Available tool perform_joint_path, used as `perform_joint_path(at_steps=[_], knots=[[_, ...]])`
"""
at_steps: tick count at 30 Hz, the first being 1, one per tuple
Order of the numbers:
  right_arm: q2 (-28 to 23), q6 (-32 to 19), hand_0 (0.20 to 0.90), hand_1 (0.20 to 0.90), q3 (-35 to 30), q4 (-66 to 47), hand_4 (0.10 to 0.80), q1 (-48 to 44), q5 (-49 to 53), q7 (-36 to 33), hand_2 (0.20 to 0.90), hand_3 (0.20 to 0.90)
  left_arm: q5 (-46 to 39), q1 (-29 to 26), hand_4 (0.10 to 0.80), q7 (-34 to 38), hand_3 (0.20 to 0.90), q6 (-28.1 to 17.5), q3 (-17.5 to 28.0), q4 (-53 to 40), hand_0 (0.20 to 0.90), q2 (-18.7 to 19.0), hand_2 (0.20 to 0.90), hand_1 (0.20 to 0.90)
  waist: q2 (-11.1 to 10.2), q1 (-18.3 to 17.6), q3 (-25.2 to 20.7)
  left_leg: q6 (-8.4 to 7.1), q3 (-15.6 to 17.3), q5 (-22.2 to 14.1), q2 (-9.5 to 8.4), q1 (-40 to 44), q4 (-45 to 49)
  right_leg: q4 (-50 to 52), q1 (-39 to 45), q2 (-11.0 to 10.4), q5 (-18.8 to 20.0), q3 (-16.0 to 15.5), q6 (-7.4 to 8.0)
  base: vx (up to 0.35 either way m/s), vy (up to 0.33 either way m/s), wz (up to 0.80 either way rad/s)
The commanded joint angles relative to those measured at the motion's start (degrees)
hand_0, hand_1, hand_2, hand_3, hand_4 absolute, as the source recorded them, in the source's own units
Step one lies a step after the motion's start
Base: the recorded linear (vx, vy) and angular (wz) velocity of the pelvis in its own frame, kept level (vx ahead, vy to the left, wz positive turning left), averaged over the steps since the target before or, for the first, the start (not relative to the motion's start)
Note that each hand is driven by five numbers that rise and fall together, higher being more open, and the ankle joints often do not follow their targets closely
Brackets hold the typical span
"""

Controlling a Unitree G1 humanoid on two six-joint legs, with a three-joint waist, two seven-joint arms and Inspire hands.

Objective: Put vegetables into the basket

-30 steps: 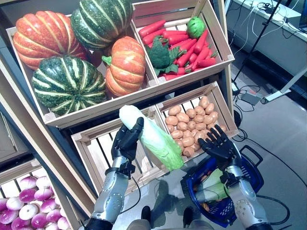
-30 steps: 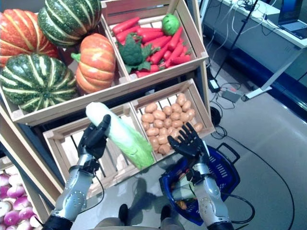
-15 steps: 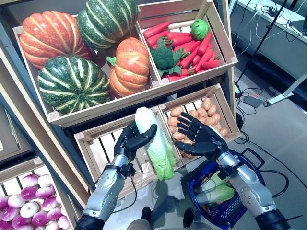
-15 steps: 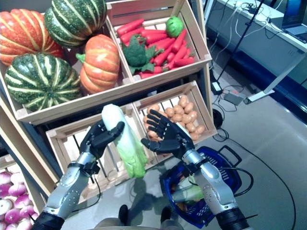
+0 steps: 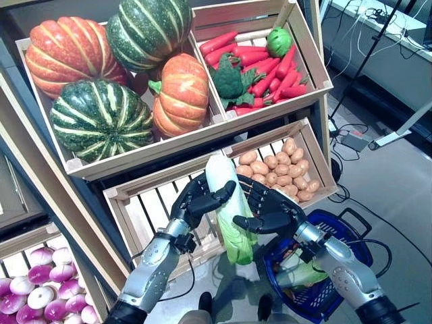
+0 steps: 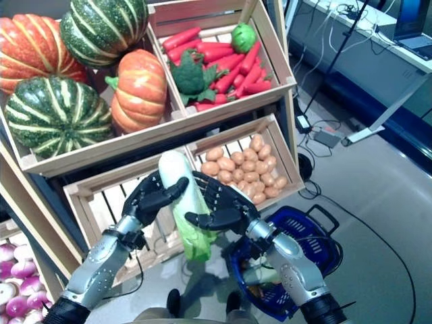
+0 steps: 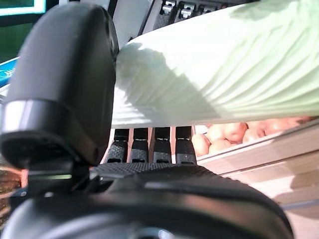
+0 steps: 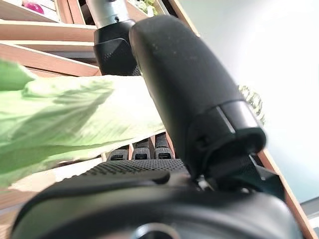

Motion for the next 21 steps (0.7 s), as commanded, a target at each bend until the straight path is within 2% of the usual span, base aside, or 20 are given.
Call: perform_joint_path(at_steps=[1, 8, 21], knots=[[-1.3, -1.8, 0.9, 0.9, 2.8, -3.8, 0.8, -1.7, 2.9, 5.6, 0.9, 0.9, -4.9, -7.0, 0.4, -6.8, 0.3, -6.9, -1.0, -8.2, 0.3, -1.5, 0.3, 0.3, -1.6, 0.2, -6.1, 1.25, -1.0, -1.9, -2.27, -0.9, 1.2, 1.0, -0.6, -2.8, 4.1, -0.2, 0.47, 0.0, 0.0, 0.0], [-2.9, 0.7, 0.9, 0.9, 3.2, -2.7, 0.8, -0.8, 2.3, 8.6, 0.9, 0.9, -7.1, -6.7, 0.4, -8.6, 0.3, -6.5, -0.9, -9.5, 0.3, -1.2, 0.3, 0.3, -1.7, 0.2, -6.7, 1.13, -1.2, -1.7, -2.09, -0.7, 0.7, 0.6, -0.4, -2.8, 4.1, -0.1, 0.56, 0.0, 0.0, 0.0], [-3.6, 1.2, 0.9, 0.9, 0.8, -0.1, 0.8, 1.1, 0.7, 5.7, 0.9, 0.9, -8.7, -5.6, 0.4, -10.5, 0.3, -6.7, 0.7, -9.3, 0.3, -1.2, 0.3, 0.3, -1.5, 0.0, -7.4, 1.0, -1.6, -1.5, -1.9, -0.6, 0.6, 0.3, -0.2, -2.8, 4.2, 0.1, 0.57, 0.0, 0.0, 0.0]])
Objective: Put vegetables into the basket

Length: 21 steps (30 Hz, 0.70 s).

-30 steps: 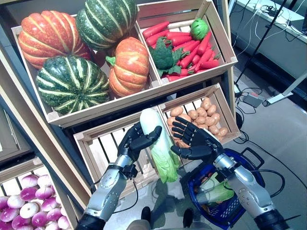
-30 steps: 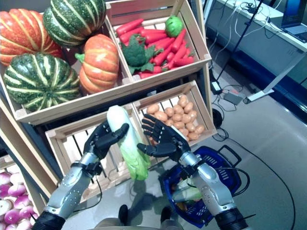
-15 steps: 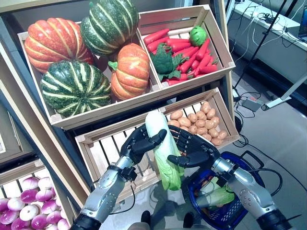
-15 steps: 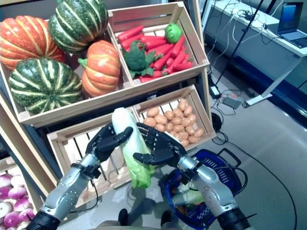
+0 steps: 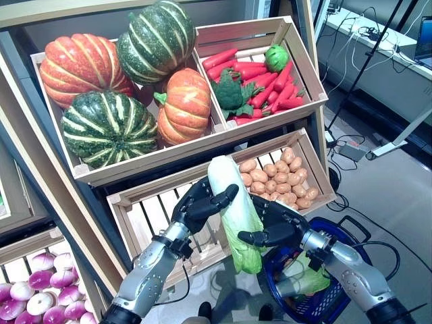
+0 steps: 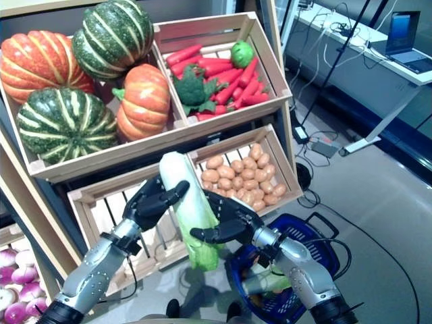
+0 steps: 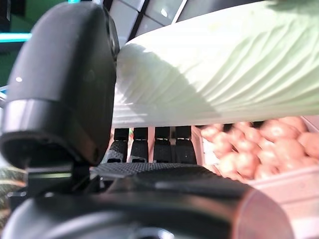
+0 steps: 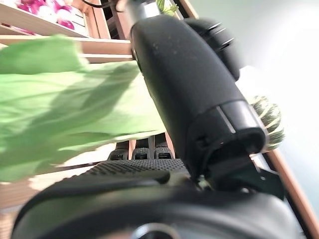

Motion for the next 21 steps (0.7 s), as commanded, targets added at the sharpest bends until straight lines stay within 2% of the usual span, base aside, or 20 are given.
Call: perform_joint_path(at_steps=[1, 9, 14, 21], knots=[[-0.4, -3.3, 0.9, 0.9, 0.4, -2.1, 0.8, -1.4, 0.9, 1.3, 0.9, 0.9, -3.8, -6.9, 0.4, -3.9, 0.3, -6.9, 1.3, -6.0, 0.3, -1.8, 0.3, 0.3, -1.6, 0.3, -4.7, 0.98, -1.4, -1.5, -1.87, -0.6, 0.7, 0.4, -0.2, -2.7, 4.2, 0.1, 0.53, 0.0, 0.0, 0.0], [2.3, -6.4, 0.9, 0.9, -3.2, -1.2, 0.8, -1.2, 3.6, -6.8, 0.9, 0.9, -0.3, -6.9, 0.4, -1.0, 0.3, -7.8, 2.8, -5.5, 0.3, -1.6, 0.3, 0.3, -1.3, -0.1, -4.7, 0.96, -1.7, -1.6, -1.78, -0.5, 0.6, 0.3, -0.1, -2.6, 4.1, 0.3, 0.5, 0.0, 0.0, 0.0], [3.0, -5.5, 0.9, 0.9, -6.0, -1.6, 0.8, 1.8, 1.9, -8.0, 0.9, 0.9, 0.7, -5.3, 0.4, -1.8, 0.3, -7.4, 5.1, -6.3, 0.3, -1.7, 0.3, 0.3, -1.3, -0.5, -4.7, 0.9, -1.5, -1.6, -1.62, -0.7, 0.5, 0.3, -0.4, -2.6, 3.9, 0.5, 0.51, 0.0, 0.0, 0.0], [2.1, -5.6, 0.9, 0.9, -8.4, -1.2, 0.8, 2.9, 2.1, -8.6, 0.9, 0.9, 0.7, -5.2, 0.4, -2.2, 0.3, -6.6, 6.0, -7.0, 0.3, -1.3, 0.3, 0.3, -1.5, -0.8, -4.2, 0.81, -1.3, -1.5, -1.43, -0.9, 0.5, 0.3, -0.6, -2.5, 4.0, 0.5, 0.51, 0.0, 0.0, 0.0]])
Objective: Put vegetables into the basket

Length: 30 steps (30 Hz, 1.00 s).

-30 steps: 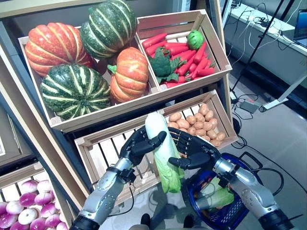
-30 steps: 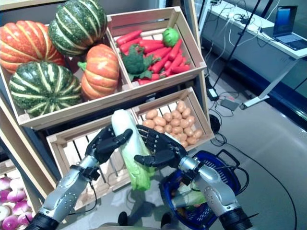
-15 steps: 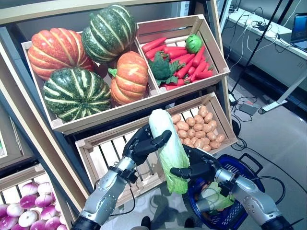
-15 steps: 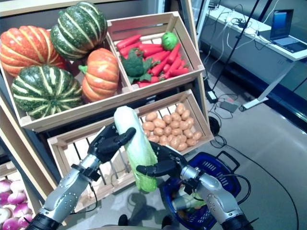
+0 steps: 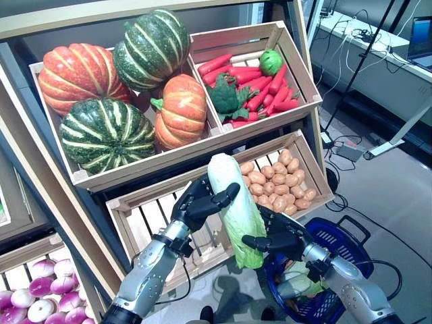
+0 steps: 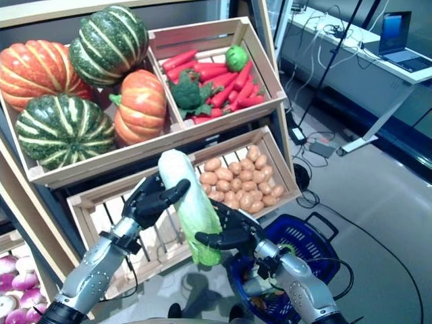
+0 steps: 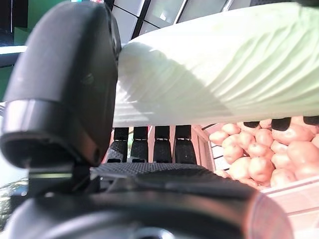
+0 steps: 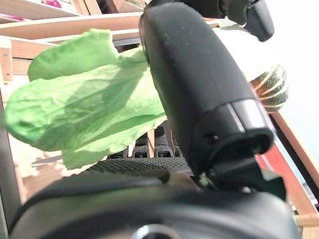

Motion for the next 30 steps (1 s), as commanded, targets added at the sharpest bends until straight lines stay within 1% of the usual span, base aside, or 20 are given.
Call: perform_joint_path(at_steps=[1, 9, 11, 14, 16, 21, 27, 30], knots=[[-0.7, -5.4, 0.9, 0.9, -6.3, -1.7, 0.8, -2.7, 2.0, -3.2, 0.9, 0.9, -0.9, -5.6, 0.4, -3.4, 0.3, -6.4, 5.1, -7.2, 0.3, -0.5, 0.3, 0.3, -2.3, 0.0, -3.0, 0.79, -1.4, -1.5, -1.51, -0.4, 0.6, 0.3, -0.1, -2.5, 4.1, 0.4, 0.53, 0.0, 0.0, 0.0], [-1.1, -3.2, 0.9, 0.9, -3.6, -2.1, 0.8, -4.2, 0.9, -0.1, 0.9, 0.9, -0.3, -7.0, 0.4, -3.9, 0.3, -5.0, 3.2, -6.9, 0.3, -0.3, 0.3, 0.3, -2.3, 0.0, -3.0, 0.72, -1.5, -1.3, -1.42, -0.4, 0.5, 0.2, -0.1, -2.4, 4.1, 0.6, 0.49, 0.001, 0.001, -0.02], [-2.0, -2.1, 0.9, 0.9, -2.1, -2.1, 0.8, -4.6, 0.2, 2.3, 0.9, 0.9, -0.1, -7.5, 0.4, -5.8, 0.3, -4.4, 2.2, -7.0, 0.3, 0.1, 0.3, 0.3, -2.4, 0.2, -3.1, 0.66, -1.6, -1.3, -1.38, -0.5, 0.5, 0.3, -0.1, -2.4, 4.0, 0.5, 0.48, 0.0, 0.0, 0.0], [-3.0, -1.3, 0.9, 0.9, -0.9, -2.5, 0.8, -5.0, 0.1, 3.4, 0.9, 0.9, -0.1, -7.7, 0.4, -8.0, 0.3, -3.6, 1.4, -7.1, 0.3, 0.7, 0.3, 0.3, -2.4, 0.3, -3.2, 0.65, -1.6, -1.3, -1.32, -0.5, 0.5, 0.3, 0.0, -2.4, 3.9, 0.5, 0.46, 0.0, 0.0, 0.0], [-3.7, -0.7, 0.9, 0.9, 0.6, -2.1, 0.8, -5.9, 0.0, 4.6, 0.9, 0.9, 0.8, -8.5, 0.4, -9.6, 0.3, -2.9, -0.1, -7.1, 0.3, 1.2, 0.3, 0.3, -2.4, 0.4, -3.3, 0.72, -1.6, -1.3, -1.36, -0.5, 0.5, 0.2, 0.0, -2.3, 3.9, 0.7, 0.46, 0.0, 0.0, 0.0], [-5.1, 0.5, 0.9, 0.9, 2.6, -2.4, 0.8, -7.0, 0.1, 5.8, 0.9, 0.9, -0.1, -9.4, 0.4, -11.1, 0.3, -3.2, -2.2, -7.3, 0.3, 3.0, 0.3, 0.3, -2.3, 0.4, -3.5, 0.73, -1.8, -1.2, -1.38, -0.4, 0.4, 0.2, 0.3, -2.3, 3.8, 0.8, 0.54, 0.0, 0.0, 0.0], [-5.7, 2.1, 0.9, 0.9, 4.4, -2.1, 0.8, -7.4, -0.5, 6.7, 0.9, 0.9, -1.3, -10.4, 0.4, -13.6, 0.3, -3.4, -4.0, -8.3, 0.3, 3.2, 0.3, 0.3, -2.2, 0.4, -3.9, 0.67, -1.7, -1.1, -1.26, -0.3, 0.4, 0.2, 0.3, -2.2, 3.8, 1.0, 0.55, 0.0, 0.0, 0.0], [-6.5, 3.1, 0.9, 0.9, 5.6, -2.3, 0.8, -7.4, -2.0, 8.3, 0.9, 0.9, -1.4, -11.0, 0.4, -15.6, 0.3, -2.8, -5.7, -9.1, 0.3, 3.6, 0.3, 0.3, -2.2, 0.2, -3.9, 0.76, -1.8, -1.1, -1.25, -0.2, 0.4, 0.2, 0.3, -2.1, 3.8, 1.1, 0.57, 0.0, 0.0, 0.0]])
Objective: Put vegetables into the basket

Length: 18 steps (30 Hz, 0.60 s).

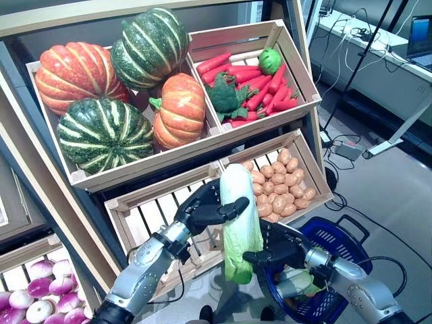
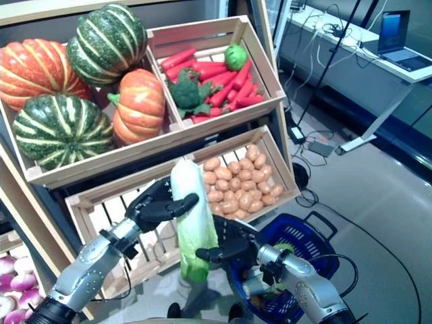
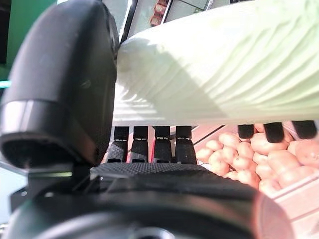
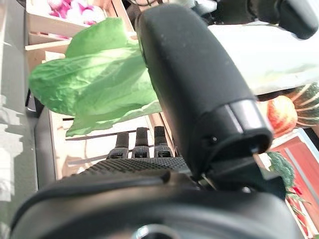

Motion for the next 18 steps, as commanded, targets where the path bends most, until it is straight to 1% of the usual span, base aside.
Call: perform_joint_path(at_steps=[1, 5, 8, 9, 10, 11, 18], knots=[[-1.5, -1.4, 0.9, 0.9, 1.8, -2.4, 0.8, -5.9, -1.4, 2.7, 0.9, 0.9, -3.5, -9.0, 0.4, -7.4, 0.3, -4.3, -3.2, -9.1, 0.3, -1.9, 0.3, 0.3, -2.0, 0.0, -3.9, 0.76, -2.0, -1.1, -1.28, -0.1, 0.3, 0.2, 0.5, -2.1, 3.8, 0.6, 0.57, 0.0, 0.0, 0.0], [-2.5, -0.7, 0.9, 0.9, 3.2, -2.1, 0.8, -6.7, -0.9, 3.0, 0.9, 0.9, -4.2, -9.8, 0.4, -7.9, 0.3, -4.9, -5.0, -9.2, 0.3, -1.3, 0.3, 0.3, -2.1, 0.0, -4.1, 0.82, -2.0, -1.1, -1.35, 0.0, 0.3, 0.1, 0.6, -2.0, 3.8, 0.9, 0.57, 0.0, 0.0, 0.0], [-2.5, -0.8, 0.9, 0.9, 3.7, -1.8, 0.8, -7.0, -0.6, 2.9, 0.9, 0.9, -5.0, -9.9, 0.4, -7.4, 0.3, -5.1, -5.3, -9.5, 0.3, -1.5, 0.3, 0.3, -2.1, 0.0, -4.2, 0.87, -2.0, -1.1, -1.35, 0.0, 0.3, 0.2, 0.6, -1.9, 3.8, 1.1, 0.52, 0.0, 0.0, 0.0], [-2.4, -0.8, 0.596, 0.596, 3.8, -1.8, 0.598, -7.0, -0.4, 2.7, 0.596, 0.596, -5.0, -9.9, 0.4, -7.3, 0.3, -5.1, -5.3, -9.5, 0.3, -1.6, 0.3, 0.3, -2.1, 0.0, -4.2, 0.87, -1.9, -1.1, -1.32, 0.0, 0.3, 0.2, 0.6, -1.9, 3.8, 1.1, 0.51, 0.0, 0.0, 0.0], [-2.3, -0.7, 0.488, 0.488, 3.8, -1.9, 0.525, -7.0, -0.3, 2.6, 0.488, 0.488, -5.1, -9.8, 0.4, -7.3, 0.3, -5.2, -5.3, -9.6, 0.3, -1.7, 0.3, 0.3, -2.1, 0.0, -4.2, 0.88, -1.9, -1.1, -1.31, 0.0, 0.3, 0.2, 0.6, -1.9, 3.8, 1.2, 0.52, 0.0, 0.0, 0.0], [-2.1, -0.7, 0.3, 0.3, 3.7, -1.9, 0.4, -6.8, -0.5, 2.5, 0.3, 0.3, -5.0, -9.6, 0.4, -7.3, 0.3, -5.4, -5.3, -9.5, 0.3, -1.7, 0.3, 0.3, -2.1, 0.0, -4.2, 0.85, -1.9, -1.1, -1.29, 0.0, 0.4, 0.2, 0.6, -1.9, 3.8, 1.2, 0.5, 0.0, 0.0, 0.0], [-2.1, -0.4, 0.3, 0.3, 3.1, -2.5, 0.4, -6.1, -0.2, 2.5, 0.3, 0.3, -4.7, -8.9, 0.4, -7.6, 0.3, -5.3, -5.1, -9.6, 0.3, -1.7, 0.3, 0.3, -2.0, -0.1, -4.3, 0.8, -2.1, -1.0, -1.24, 0.0, 0.3, 0.2, 0.7, -1.9, 3.8, 1.2, 0.57, 0.0, 0.0, 0.0]])
